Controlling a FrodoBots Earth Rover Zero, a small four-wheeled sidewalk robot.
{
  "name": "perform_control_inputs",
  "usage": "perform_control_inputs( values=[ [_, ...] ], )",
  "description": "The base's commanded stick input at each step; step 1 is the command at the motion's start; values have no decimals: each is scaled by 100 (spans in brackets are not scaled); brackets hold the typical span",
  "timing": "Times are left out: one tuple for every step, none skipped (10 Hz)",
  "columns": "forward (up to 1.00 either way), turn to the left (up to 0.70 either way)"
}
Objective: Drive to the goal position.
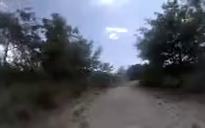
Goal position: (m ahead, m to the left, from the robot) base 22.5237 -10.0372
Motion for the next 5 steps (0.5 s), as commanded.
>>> perform_control_inputs(
  values=[
    [85, 0],
    [85, 0],
    [85, -16],
    [85, -34],
    [85, -34]
  ],
)
